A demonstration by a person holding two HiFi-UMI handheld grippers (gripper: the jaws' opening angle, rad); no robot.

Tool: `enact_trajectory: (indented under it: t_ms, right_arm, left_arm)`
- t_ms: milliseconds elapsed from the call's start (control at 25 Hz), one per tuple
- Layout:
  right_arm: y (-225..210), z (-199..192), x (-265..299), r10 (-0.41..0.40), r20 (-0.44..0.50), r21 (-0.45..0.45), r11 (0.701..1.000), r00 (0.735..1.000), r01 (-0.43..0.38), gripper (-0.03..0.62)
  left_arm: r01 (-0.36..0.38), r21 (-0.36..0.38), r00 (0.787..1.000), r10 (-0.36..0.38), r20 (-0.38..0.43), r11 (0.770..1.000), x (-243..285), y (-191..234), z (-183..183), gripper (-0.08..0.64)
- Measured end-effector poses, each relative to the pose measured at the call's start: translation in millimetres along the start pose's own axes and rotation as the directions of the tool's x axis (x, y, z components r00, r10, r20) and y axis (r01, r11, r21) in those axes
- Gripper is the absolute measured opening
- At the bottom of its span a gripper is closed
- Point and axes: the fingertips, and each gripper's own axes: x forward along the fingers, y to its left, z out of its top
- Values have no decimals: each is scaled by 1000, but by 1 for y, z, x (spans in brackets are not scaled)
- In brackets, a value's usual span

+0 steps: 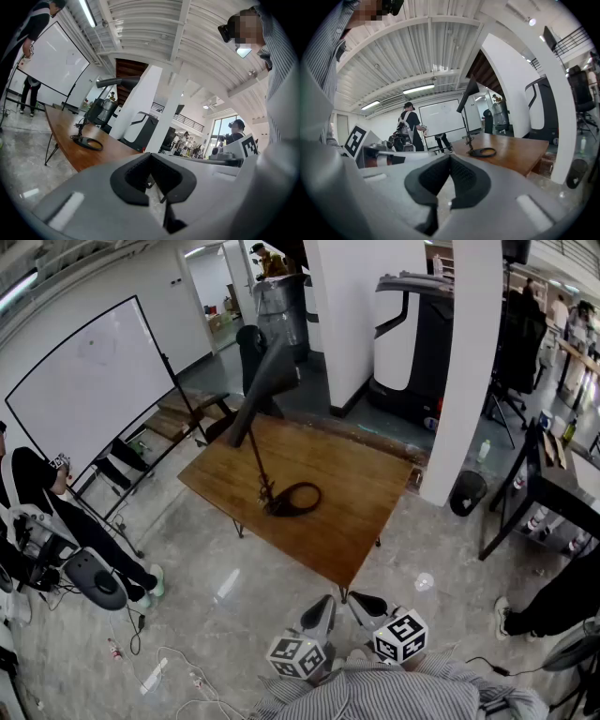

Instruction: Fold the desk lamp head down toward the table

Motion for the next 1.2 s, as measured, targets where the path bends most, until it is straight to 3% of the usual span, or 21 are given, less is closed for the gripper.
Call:
enact_trajectory:
  t_ms: [680,1000,1200]
  right_arm:
    - [12,-2,20,32,-8,-24,999,999,-32,0]
    - [-14,5,22,47,3,-13,999,999,-47,0]
    - [-30,8,27,84,32,-12,996,996,-84,0]
  left_arm:
    - [-39,16,999,38,20,999,-12,18,5,6]
    - [-48,-2,999,48,20,999,14,19,5,6]
    - [-108,34,994,108,23,994,25,32,5,6]
